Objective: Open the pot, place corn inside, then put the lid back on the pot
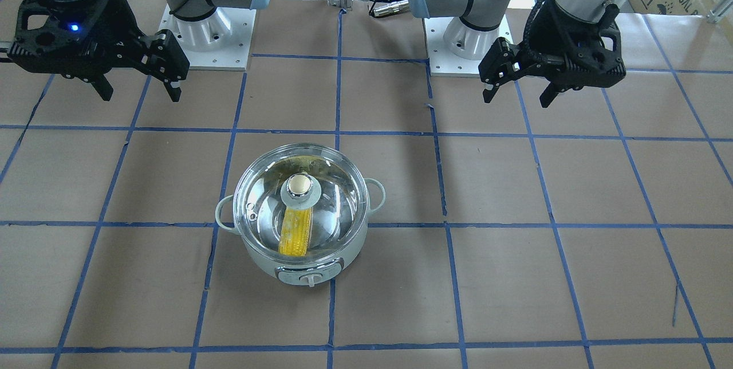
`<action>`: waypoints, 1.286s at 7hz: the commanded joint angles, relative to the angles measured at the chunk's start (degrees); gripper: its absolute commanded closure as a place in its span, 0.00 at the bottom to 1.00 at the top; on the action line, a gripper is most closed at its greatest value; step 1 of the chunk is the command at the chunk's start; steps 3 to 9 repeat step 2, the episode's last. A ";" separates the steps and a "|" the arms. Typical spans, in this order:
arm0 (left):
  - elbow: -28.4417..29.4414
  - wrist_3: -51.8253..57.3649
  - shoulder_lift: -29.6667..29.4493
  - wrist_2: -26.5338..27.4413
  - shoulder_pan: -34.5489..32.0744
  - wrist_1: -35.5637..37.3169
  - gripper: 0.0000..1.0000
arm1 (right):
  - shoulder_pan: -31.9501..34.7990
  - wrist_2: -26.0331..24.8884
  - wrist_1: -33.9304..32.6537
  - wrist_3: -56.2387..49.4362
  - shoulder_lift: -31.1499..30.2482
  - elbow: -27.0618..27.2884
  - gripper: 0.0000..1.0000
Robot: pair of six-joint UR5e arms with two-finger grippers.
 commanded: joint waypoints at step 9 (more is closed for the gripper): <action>0.11 -0.81 0.32 0.29 -0.09 -0.09 0.00 | 0.02 0.00 0.12 -0.19 -0.04 -0.02 0.00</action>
